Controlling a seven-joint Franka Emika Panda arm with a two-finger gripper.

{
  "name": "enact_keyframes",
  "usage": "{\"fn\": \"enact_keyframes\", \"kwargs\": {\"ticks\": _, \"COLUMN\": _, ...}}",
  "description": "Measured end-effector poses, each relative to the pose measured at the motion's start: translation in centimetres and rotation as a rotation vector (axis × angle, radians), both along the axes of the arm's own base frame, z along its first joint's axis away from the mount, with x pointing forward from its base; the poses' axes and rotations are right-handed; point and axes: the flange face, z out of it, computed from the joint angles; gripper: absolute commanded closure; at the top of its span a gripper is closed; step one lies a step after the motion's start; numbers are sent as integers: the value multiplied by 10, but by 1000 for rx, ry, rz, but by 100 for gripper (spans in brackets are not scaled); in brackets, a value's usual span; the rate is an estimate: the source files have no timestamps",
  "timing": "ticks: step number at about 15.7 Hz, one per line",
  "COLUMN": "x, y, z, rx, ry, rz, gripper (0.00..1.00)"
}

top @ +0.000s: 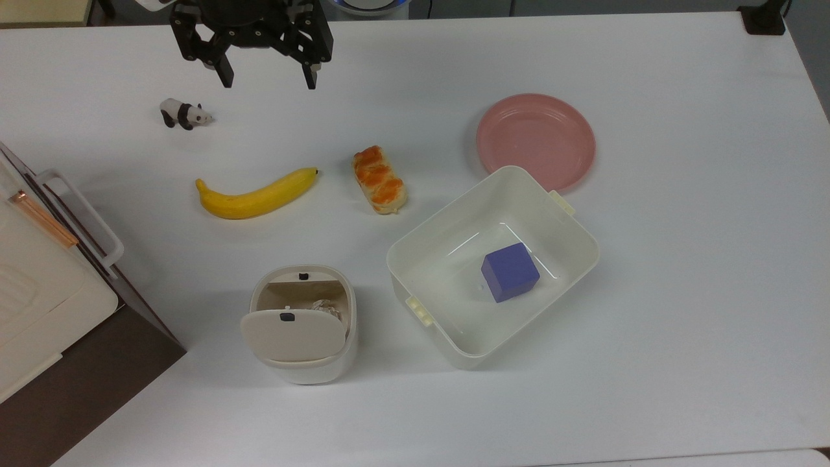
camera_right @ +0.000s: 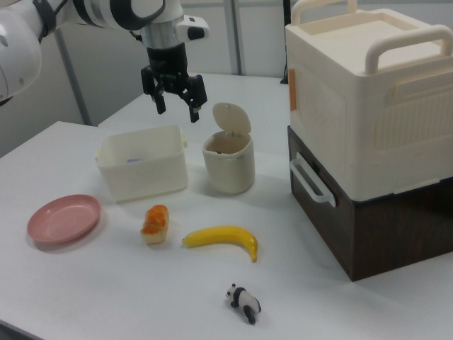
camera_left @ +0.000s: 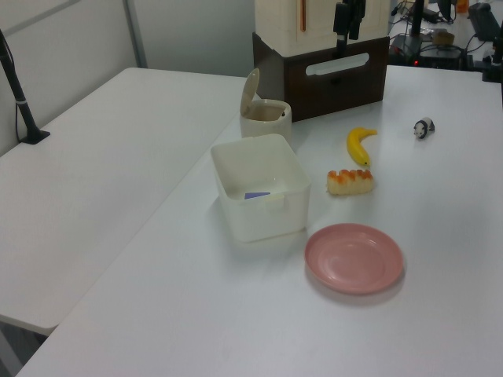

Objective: Close the trash can

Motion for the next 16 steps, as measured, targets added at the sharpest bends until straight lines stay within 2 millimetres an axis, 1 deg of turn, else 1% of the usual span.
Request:
{"fn": "enact_keyframes", "kwargs": {"ticks": 7, "x": 1, "y": 8, "z": 0, "rx": 0, "ry": 0, "rz": 15, "gripper": 0}}
{"fn": "enact_keyframes", "kwargs": {"ticks": 9, "x": 1, "y": 10, "z": 0, "rx": -2, "ry": 0, "rz": 20, "gripper": 7}}
{"fn": "enact_keyframes", "kwargs": {"ticks": 10, "x": 1, "y": 11, "z": 0, "rx": -5, "ry": 0, "rz": 22, "gripper": 27}}
{"fn": "enact_keyframes", "kwargs": {"ticks": 11, "x": 1, "y": 12, "z": 0, "rx": -7, "ry": 0, "rz": 23, "gripper": 54}}
{"fn": "enact_keyframes", "kwargs": {"ticks": 13, "x": 1, "y": 14, "z": 0, "rx": -21, "ry": 2, "rz": 29, "gripper": 89}}
{"fn": "enact_keyframes", "kwargs": {"ticks": 14, "x": 1, "y": 14, "z": 0, "rx": -32, "ry": 3, "rz": 32, "gripper": 100}}
{"fn": "enact_keyframes", "kwargs": {"ticks": 16, "x": 3, "y": 17, "z": -4, "rx": -47, "ry": 2, "rz": 41, "gripper": 100}}
